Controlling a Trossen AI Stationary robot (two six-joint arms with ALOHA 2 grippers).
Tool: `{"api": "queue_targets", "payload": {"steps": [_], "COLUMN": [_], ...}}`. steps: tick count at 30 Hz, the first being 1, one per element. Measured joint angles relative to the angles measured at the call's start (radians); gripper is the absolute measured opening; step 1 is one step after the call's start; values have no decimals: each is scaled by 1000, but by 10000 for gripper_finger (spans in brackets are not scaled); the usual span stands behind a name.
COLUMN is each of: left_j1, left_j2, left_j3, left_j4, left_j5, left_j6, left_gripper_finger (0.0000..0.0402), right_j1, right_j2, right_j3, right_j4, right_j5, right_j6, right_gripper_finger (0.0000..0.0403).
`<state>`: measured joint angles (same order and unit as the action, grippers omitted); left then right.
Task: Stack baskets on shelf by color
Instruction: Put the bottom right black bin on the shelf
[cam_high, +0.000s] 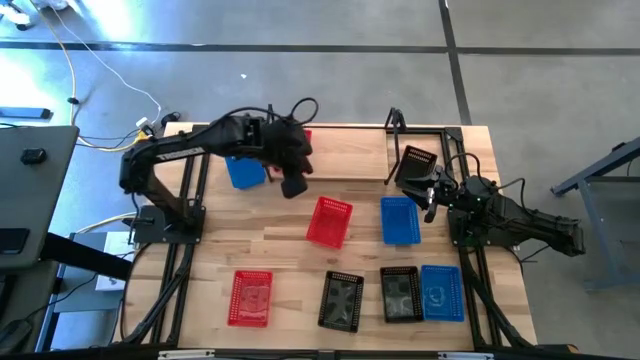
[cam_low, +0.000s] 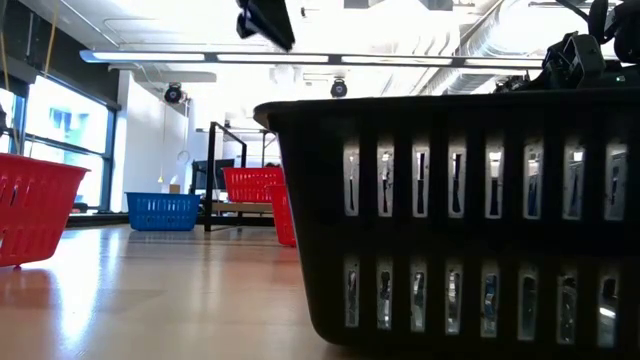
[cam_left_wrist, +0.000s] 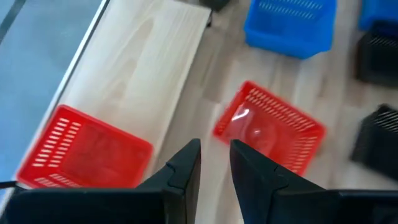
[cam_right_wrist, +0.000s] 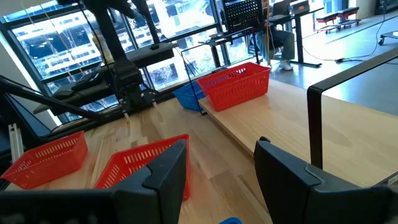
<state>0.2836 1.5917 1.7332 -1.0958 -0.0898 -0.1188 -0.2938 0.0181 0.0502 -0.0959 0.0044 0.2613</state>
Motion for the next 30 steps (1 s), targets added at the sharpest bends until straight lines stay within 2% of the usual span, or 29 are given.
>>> {"api": "queue_targets", "payload": {"steps": [4,13,18,21,23,27,30], "left_j1": [-44,-140,-169,-175,-175,-182,-182], "left_j2": [-35,-43,-58,-84,-92,-116,-143], "left_j3": [0,-3,-106,-168,-212,-283,-346], "left_j4": [0,5,113,185,177,225,307], "left_j5": [-11,-90,-81,-54,-45,-46,-45], "left_j6": [-70,-158,-207,-235,-262,-288,-290], "left_gripper_finger": [79,78,78,78,78,78,78], "right_j1": [0,0,0,0,0,0,0], "right_j2": [0,0,0,0,0,15,37], "right_j3": [0,0,-1,-1,1,55,139], "right_j4": [1,3,70,156,192,155,46], "right_j5": [0,0,0,-7,-15,-57,-69], "right_j6": [16,327,418,434,427,375,320], "right_gripper_finger": [171,171,171,171,171,171,171]}}
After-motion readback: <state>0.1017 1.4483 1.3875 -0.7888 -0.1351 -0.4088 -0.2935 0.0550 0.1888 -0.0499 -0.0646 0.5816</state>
